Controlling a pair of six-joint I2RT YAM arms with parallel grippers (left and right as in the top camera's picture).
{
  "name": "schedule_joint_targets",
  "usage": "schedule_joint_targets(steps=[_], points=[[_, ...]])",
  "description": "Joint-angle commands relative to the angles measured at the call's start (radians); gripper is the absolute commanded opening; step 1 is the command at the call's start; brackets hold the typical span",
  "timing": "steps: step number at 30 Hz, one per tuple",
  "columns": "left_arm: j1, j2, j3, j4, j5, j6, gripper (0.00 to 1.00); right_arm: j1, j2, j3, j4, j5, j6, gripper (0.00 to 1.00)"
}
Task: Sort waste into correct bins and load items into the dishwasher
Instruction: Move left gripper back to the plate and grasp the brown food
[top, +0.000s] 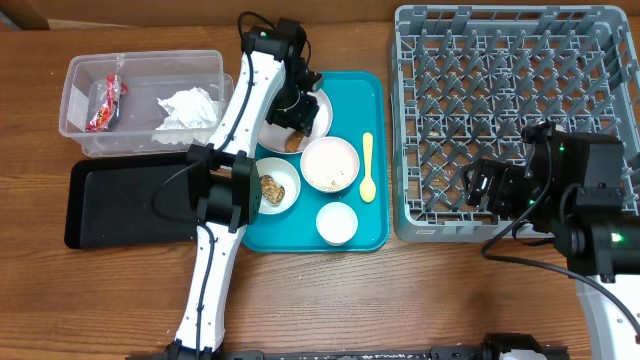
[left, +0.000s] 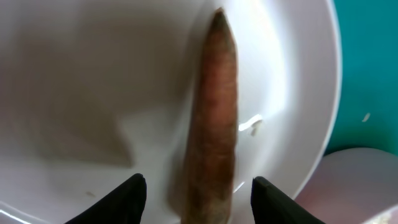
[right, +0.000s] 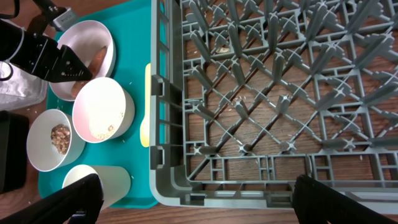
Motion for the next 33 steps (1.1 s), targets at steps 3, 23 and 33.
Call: schedule_joint_targets(steps=[3, 23, 33], points=[[-0.007, 0.028, 0.004, 0.016, -0.040, 0.007, 0.43, 0.004, -0.002, -0.002, 0.002, -0.005, -0.004, 1.00], [-0.026, 0.058, -0.008, 0.027, -0.088, 0.003, 0.38, 0.004, -0.002, -0.002, 0.001, -0.005, -0.004, 1.00], [-0.026, 0.031, 0.033, -0.016, -0.092, -0.030, 0.04, 0.004, -0.002, -0.002, 0.002, -0.005, -0.004, 1.00]])
